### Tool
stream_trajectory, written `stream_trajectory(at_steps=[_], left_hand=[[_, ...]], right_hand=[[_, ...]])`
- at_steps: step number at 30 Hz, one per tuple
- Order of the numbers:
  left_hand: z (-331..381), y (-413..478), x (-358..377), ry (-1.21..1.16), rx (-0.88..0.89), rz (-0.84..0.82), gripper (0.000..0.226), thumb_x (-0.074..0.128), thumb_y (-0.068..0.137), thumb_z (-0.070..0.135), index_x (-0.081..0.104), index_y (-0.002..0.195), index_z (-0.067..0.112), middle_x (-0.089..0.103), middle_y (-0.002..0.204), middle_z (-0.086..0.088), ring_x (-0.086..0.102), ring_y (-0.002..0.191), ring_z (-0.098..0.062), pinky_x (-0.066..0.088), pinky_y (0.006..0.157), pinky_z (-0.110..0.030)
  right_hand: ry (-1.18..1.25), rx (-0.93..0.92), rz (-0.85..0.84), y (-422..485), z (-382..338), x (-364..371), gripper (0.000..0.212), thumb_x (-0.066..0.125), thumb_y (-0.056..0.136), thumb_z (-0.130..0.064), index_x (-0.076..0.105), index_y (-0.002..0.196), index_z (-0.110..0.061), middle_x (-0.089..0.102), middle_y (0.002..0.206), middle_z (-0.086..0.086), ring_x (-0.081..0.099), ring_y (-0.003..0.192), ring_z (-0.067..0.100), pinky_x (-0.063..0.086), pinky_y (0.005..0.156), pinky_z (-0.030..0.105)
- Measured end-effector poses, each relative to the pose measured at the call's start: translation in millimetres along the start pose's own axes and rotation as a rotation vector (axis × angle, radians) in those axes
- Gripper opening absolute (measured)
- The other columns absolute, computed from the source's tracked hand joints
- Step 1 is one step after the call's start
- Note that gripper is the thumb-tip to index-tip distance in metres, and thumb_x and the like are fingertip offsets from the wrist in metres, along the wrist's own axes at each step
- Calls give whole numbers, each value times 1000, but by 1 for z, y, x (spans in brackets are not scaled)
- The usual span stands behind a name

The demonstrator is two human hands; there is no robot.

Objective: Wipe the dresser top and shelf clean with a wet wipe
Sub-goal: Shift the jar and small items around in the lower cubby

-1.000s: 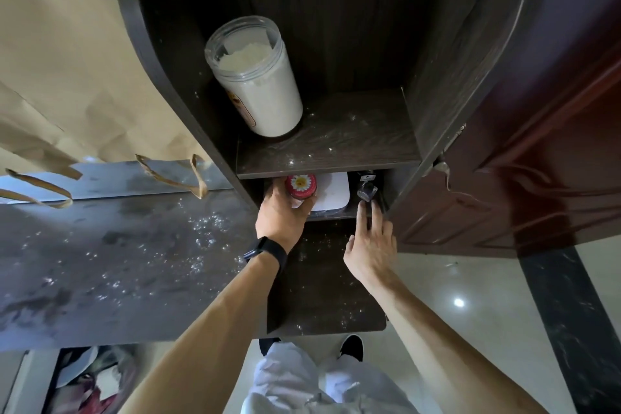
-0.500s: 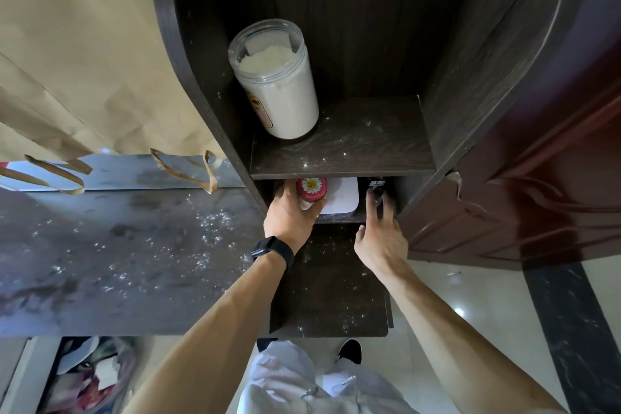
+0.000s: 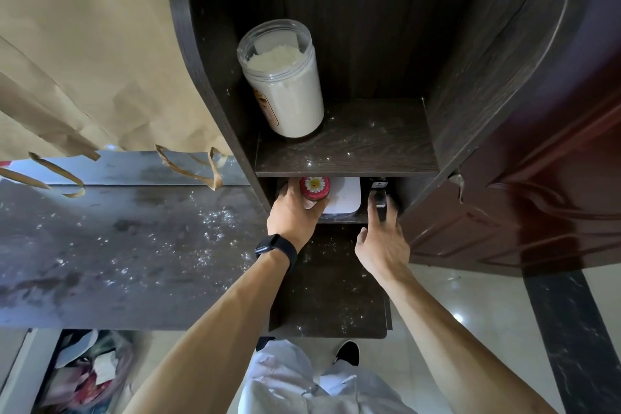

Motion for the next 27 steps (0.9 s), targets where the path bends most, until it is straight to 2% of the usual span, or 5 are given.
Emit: stream_trajectory(at_steps=[10,18,22,25,27], left_hand=[[1,0,-2,-11,25,-14,61,75,80,45,51,130,19,66,122,-6,63,110,-27,54,90,-42],[3,1,-1,-9,29,-37,61,75,80,44,51,131,20,65,124,-4,62,111,-26,54,91,-40],[3,-1,3,33,24,-76,70,77,79,38,43,137,18,58,130,-7,58,116,-27,50,95,-40],[-1,-17,-2,35,6,-37,69,75,80,33,39,137,19,51,129,-6,62,105,-29,55,83,-45],[-6,-37,-7,20,17,9,62,71,84,27,39,137,19,47,128,-4,63,96,-25,56,75,-44]], right_hand=[[-18,-9,-74,10,4,0,79,50,92,-28,4,156,-35,3,165,4,59,111,30,56,71,38],[18,21,-107,11,5,-3,78,51,91,-28,8,156,-38,7,165,4,61,110,29,55,73,38],[79,-3,-98,5,4,-6,77,51,91,-24,9,155,-39,6,165,4,61,112,32,57,76,41],[103,-11,-100,-10,7,-9,71,48,95,-28,12,155,-38,6,165,3,60,114,32,56,83,41],[139,-10,-138,-23,13,-6,63,45,98,-31,18,155,-35,13,164,1,54,125,31,50,96,40]])
Point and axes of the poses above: each hand's wrist, its own y-axis towards the middle knuckle, its own x-axis out of the palm, z = x × y, the point moved 10 cm from there along y, towards the middle knuckle
